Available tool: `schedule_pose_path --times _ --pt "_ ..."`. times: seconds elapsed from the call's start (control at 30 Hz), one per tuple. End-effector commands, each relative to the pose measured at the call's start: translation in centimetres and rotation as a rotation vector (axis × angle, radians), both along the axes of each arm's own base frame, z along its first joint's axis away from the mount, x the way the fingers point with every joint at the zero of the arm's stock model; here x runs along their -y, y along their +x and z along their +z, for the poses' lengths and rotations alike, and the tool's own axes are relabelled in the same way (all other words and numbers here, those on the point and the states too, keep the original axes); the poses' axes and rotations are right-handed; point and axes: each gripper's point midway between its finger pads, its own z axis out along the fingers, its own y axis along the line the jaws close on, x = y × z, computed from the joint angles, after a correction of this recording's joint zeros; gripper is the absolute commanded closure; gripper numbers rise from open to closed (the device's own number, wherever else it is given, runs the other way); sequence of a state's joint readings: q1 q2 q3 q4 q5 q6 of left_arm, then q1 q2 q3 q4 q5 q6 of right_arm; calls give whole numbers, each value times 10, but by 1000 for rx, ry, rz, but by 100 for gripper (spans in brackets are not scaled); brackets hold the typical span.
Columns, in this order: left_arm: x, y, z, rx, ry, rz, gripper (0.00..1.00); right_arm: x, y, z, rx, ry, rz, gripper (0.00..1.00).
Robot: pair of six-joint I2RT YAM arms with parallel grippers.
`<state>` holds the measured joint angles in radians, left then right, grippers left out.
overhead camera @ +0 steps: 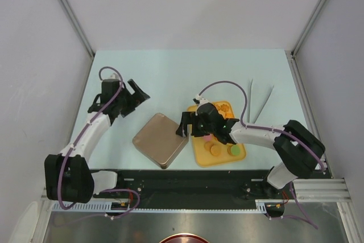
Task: Pack the cookies
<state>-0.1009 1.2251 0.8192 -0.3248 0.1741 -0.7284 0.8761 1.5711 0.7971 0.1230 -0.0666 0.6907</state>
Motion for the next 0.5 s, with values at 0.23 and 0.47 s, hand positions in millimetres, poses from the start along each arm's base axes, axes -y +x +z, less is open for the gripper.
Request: schedule_pose_path --times 0.23,0.47 --pt "-26 30 80 158 111 41 0 54 41 137 342 -108 -108 0" --pt "-28 14 87 203 339 2 0 88 37 164 520 -269 -181 0"
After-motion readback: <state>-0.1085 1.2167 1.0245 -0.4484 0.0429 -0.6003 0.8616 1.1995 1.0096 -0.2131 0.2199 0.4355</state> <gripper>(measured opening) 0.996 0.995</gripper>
